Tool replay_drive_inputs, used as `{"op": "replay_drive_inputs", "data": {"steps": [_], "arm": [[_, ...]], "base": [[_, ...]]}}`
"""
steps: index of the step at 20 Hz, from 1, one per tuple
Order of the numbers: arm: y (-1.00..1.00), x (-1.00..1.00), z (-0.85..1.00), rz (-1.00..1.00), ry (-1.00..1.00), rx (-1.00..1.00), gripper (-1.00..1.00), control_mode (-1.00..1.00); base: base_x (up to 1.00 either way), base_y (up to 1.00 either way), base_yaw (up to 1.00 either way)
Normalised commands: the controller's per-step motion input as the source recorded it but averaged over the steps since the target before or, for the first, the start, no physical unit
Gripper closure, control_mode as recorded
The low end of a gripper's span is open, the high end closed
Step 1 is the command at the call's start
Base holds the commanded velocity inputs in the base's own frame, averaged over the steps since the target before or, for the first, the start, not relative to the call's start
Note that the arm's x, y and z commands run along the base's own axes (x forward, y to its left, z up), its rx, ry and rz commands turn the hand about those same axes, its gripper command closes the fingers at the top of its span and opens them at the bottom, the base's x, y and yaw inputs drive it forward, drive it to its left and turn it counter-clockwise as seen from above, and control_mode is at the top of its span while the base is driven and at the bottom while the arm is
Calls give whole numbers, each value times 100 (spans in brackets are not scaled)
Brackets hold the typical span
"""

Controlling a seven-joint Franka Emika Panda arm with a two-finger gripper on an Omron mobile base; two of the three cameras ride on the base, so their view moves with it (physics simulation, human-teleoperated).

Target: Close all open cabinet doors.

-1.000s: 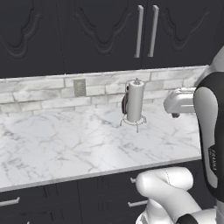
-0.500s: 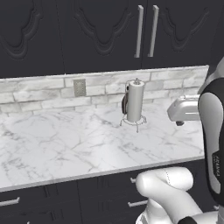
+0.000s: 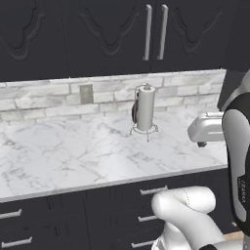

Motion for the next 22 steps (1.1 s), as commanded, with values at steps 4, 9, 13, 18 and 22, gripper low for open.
{"op": "replay_drive_inputs", "data": {"steps": [4, 9, 13, 18, 22], "arm": [[0, 0, 0, 0, 0, 0, -100, 100], [0, 0, 0, 0, 0, 0, -100, 100], [0, 0, 0, 0, 0, 0, -100, 100], [0, 0, 0, 0, 0, 0, -100, 100], [0, 0, 0, 0, 0, 0, -100, 100]], "base": [[-78, -61, -4], [-64, -67, -9], [-26, -71, -16], [0, -79, -11], [1, -76, -2]]}}
